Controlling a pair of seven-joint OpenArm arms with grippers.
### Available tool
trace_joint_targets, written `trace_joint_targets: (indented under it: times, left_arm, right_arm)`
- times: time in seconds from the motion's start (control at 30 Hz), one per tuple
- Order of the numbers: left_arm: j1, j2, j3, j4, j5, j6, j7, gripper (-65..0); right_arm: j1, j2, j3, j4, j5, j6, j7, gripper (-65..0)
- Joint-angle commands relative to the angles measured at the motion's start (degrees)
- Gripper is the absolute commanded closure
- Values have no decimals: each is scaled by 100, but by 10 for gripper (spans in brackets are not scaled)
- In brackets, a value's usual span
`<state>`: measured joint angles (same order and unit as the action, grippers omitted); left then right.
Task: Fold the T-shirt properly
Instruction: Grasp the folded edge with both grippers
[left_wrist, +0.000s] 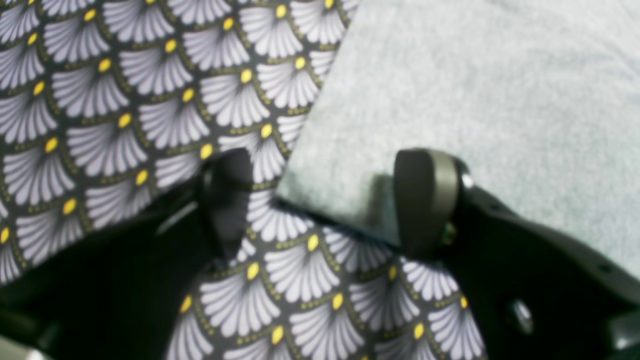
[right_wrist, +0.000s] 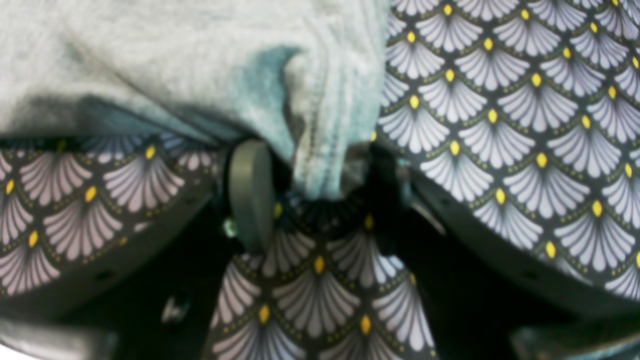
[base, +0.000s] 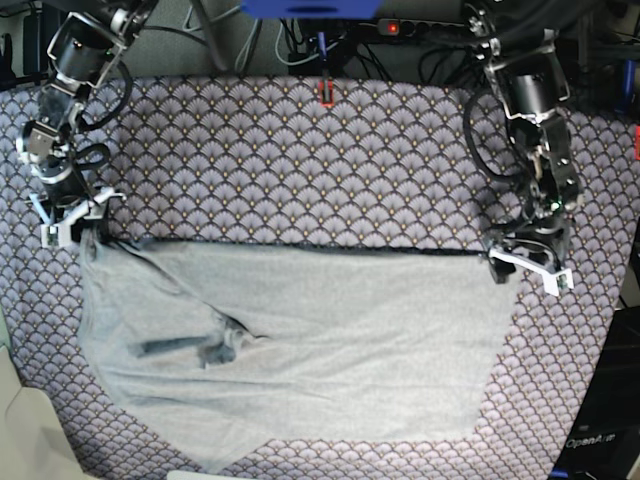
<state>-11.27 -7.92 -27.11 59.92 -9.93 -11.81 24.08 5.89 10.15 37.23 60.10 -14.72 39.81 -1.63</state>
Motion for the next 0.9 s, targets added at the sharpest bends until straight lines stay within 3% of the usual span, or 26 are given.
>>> trace_joint_targets:
  times: [0.0,0.23,0.33,0.53,0.7,0.87]
  left_arm:
    - [-73,-30,-1,26,-40,-10,85,-431]
    - [-47,-30,-1,-1,-57,-27,94,-420]
    - [-64,-30,-1,-1,-31,-27,102,-307]
    - [-73,-30,-1,-10,-31,-27,129,-4]
    - [-73,-30,-1,26,-40,-27,146,0]
    - [-38,-56,-1,43,-57,-27,155,0]
  right_arm:
    - [66,88,17,78,-27,19,35,-265]
    - [66,88,-9,78,-27,19,35,-265]
    - [66,88,-9,78,-27,19,35,-265]
    - [66,88,-9,78,-27,19,35,-265]
    - [66,158,-9,87,-27,19,35,-235]
    - [66,194,9,78,-27,19,35,-57]
